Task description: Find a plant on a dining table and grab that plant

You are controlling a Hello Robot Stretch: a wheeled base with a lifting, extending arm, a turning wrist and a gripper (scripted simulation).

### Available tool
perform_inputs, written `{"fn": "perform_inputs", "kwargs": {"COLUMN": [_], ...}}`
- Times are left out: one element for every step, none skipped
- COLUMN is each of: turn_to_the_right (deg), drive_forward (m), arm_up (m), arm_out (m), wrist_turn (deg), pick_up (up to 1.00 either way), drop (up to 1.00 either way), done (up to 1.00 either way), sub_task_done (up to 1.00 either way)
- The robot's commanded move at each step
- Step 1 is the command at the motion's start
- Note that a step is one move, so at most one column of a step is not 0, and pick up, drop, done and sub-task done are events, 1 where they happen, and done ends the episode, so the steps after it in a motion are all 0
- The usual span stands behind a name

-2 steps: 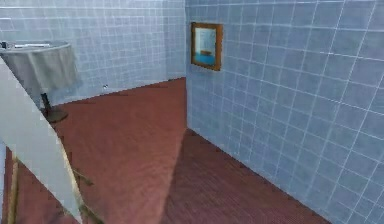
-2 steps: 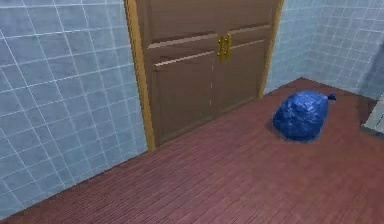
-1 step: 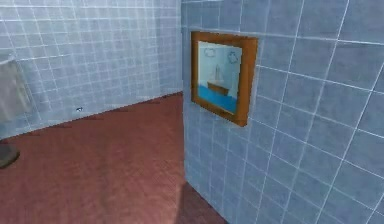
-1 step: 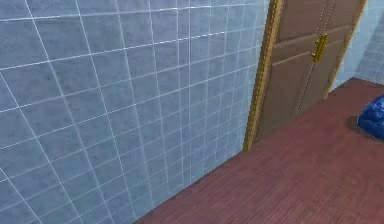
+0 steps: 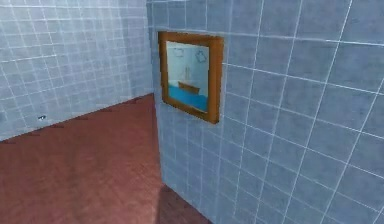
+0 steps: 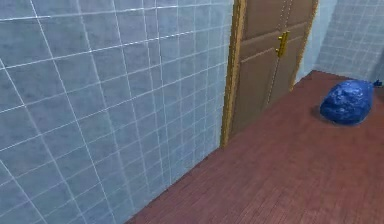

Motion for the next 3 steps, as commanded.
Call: {"fn": "perform_inputs", "kwargs": {"turn_to_the_right": [0.0, -42.0, -3.0], "drive_forward": [0.15, 0.0, 0.0], "arm_up": [0.0, 0.0, 0.0], "arm_out": [0.0, 0.0, 0.0], "wrist_turn": [0.0, 0.0, 0.0], "pick_up": [0.0, 0.0, 0.0], "drop": [0.0, 0.0, 0.0], "done": [0.0, 0.0, 0.0], "sub_task_done": [0.0, 0.0, 0.0]}}
